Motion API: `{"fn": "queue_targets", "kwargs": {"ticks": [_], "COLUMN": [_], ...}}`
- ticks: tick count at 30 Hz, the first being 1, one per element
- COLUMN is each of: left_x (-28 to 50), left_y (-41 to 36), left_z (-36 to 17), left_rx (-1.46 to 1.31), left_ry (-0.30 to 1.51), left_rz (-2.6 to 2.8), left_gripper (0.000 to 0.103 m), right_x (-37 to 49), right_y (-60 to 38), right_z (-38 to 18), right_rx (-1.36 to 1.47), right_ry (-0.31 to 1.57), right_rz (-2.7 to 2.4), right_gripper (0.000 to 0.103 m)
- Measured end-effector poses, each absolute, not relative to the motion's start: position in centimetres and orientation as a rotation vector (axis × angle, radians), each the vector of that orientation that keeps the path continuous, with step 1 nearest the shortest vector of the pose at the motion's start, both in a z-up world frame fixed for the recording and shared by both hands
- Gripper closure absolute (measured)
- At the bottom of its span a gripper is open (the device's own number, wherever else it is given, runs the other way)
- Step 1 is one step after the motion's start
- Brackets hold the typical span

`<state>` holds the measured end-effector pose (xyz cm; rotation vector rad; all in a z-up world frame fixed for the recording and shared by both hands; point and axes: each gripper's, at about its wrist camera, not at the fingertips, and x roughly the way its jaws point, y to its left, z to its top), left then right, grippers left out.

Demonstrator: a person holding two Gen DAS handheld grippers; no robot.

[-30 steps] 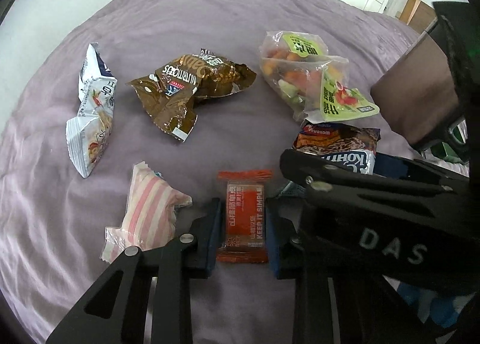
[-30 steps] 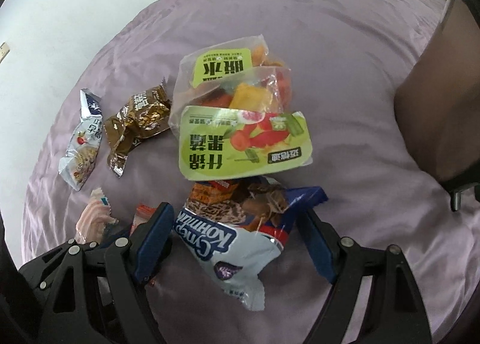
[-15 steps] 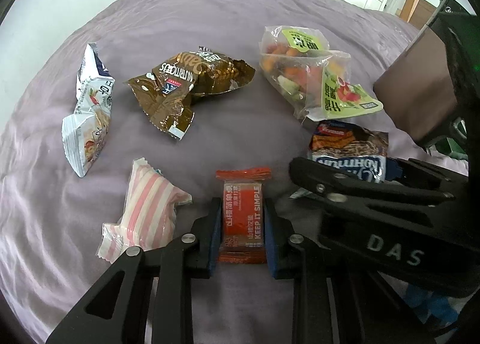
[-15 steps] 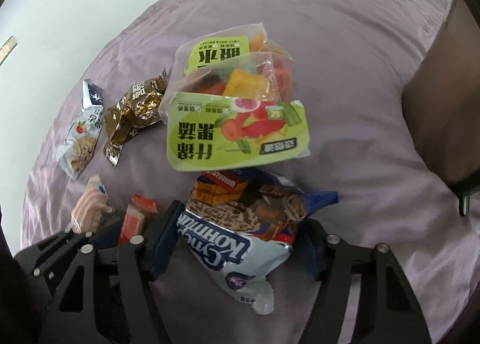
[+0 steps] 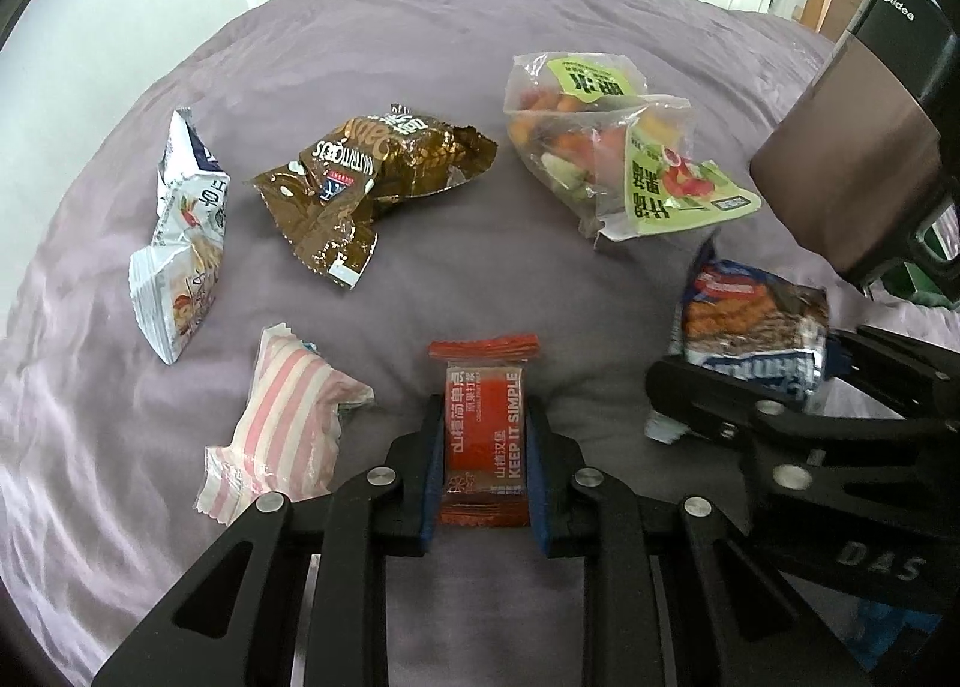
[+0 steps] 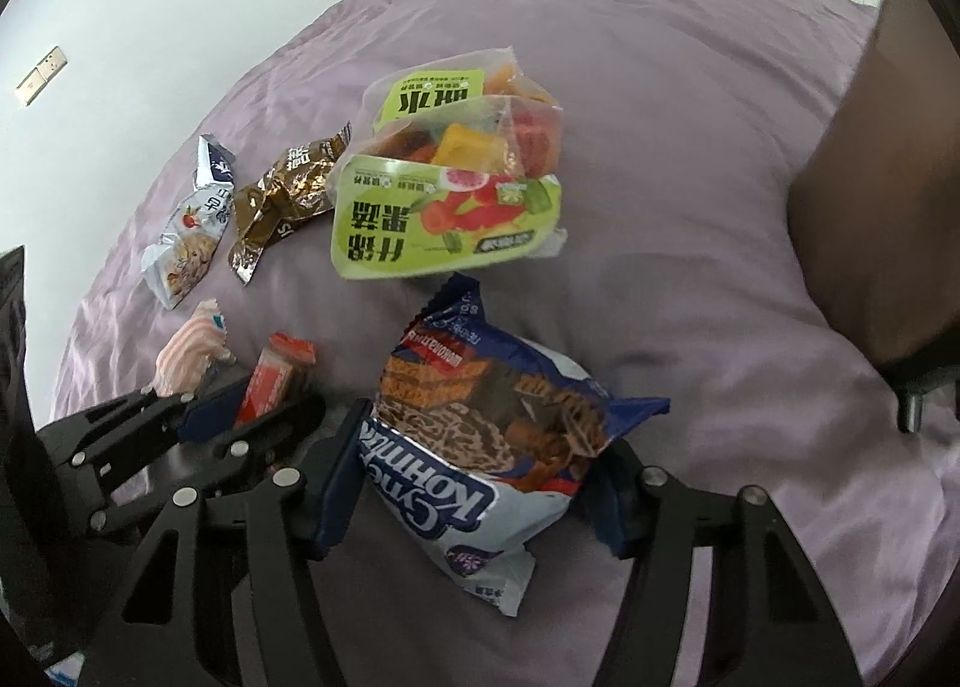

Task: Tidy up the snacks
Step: 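Lift the red bar and chips bag in both tools toward the green tray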

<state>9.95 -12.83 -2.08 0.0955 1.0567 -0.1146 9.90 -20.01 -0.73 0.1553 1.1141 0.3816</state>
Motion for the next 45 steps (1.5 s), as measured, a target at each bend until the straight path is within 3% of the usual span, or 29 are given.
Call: {"fn": "queue_targets", "kwargs": {"ticks": [16,45], "left_x": [8.3,-0.8], "left_y": [-14.2,-19.0], "left_z": [0.0,9.5], "left_rx": [0.111,0.161], "left_ry": [1.03,0.873], "left_rz": [-0.106,-0.171], "left_gripper": [0.084,0.084], "right_x": [5.3,-5.6], "right_y": [-23.0,-30.3], "right_z": [2.0,7.6], "right_rx": [0.132,0.151], "right_ry": [1.106,1.015], "right_rz": [0.355,0.247], "right_gripper": [0.078,0.078]}}
